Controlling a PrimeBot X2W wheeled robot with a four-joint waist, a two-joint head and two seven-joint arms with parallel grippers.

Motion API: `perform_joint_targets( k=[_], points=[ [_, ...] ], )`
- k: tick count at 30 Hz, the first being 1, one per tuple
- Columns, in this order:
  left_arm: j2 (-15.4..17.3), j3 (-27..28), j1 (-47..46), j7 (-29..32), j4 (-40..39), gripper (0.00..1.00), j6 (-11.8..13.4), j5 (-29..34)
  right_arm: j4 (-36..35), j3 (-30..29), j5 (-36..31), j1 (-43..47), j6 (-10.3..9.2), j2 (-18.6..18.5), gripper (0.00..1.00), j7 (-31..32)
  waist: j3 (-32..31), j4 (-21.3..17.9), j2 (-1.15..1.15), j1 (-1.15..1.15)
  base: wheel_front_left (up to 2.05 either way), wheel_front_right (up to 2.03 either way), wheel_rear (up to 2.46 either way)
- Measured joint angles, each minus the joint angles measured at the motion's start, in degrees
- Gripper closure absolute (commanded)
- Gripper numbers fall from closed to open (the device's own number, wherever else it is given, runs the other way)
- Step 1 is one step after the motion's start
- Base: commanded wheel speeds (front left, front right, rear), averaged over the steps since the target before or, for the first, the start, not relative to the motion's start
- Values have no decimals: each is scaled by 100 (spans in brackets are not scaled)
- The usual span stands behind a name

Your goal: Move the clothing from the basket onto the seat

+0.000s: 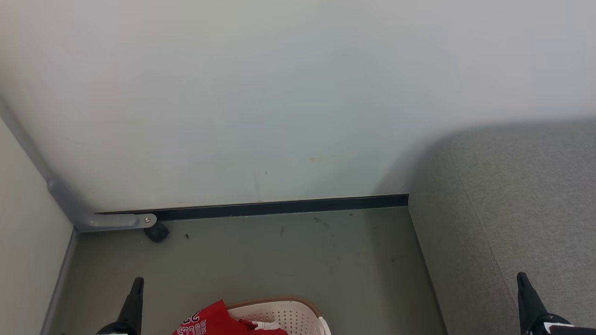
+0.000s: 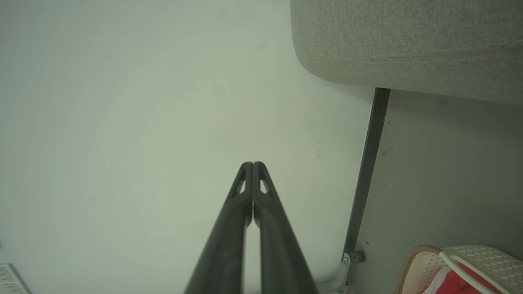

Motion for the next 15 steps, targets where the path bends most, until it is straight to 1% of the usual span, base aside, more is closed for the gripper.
perform_joint_targets(
  k=[12, 13, 15],
  points=[
    [-4, -4, 14, 0, 23, 100, 2, 1, 27, 4, -3, 9, -1, 5, 100, 0, 0, 0, 0, 0, 0, 0, 0],
    [-18, -9, 49, 0, 83, 0, 4, 1, 78, 8, -3, 40, -4, 20, 0, -1, 0, 0, 0, 0, 0, 0, 0],
    [-56, -18, 168, 0, 202, 0, 5, 1, 202, 19, -3, 146, -11, 58, 0, -1, 0, 0, 0, 0, 0, 0, 0]
  ],
)
